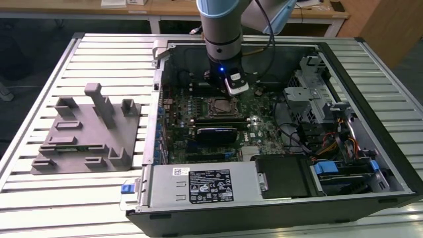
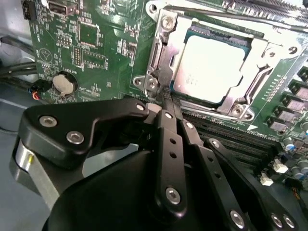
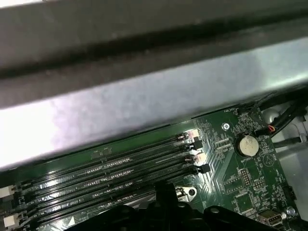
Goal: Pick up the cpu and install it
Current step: 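Install the first cpu locking lever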
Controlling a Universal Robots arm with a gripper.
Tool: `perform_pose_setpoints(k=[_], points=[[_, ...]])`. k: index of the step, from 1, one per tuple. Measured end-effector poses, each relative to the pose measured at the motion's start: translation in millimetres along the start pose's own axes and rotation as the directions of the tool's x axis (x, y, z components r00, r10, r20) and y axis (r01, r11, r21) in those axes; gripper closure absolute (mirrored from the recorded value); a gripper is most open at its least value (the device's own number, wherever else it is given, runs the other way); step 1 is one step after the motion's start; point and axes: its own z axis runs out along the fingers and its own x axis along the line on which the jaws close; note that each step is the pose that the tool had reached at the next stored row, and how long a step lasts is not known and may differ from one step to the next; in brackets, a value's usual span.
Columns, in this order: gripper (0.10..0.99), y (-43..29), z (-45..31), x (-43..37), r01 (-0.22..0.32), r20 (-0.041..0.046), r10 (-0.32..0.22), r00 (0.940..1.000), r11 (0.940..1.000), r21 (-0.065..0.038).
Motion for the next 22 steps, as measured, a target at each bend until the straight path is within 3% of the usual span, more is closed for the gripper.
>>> perform_pose_setpoints(k=[14, 22], points=[[0.980, 1.6, -7.3, -1.1, 0.000, 0.0003, 0.000, 1.0000, 1.0000, 0.000], [0.980, 8.1, -6.6, 2.0, 0.000, 0.0003, 0.000, 1.0000, 1.0000, 0.000]])
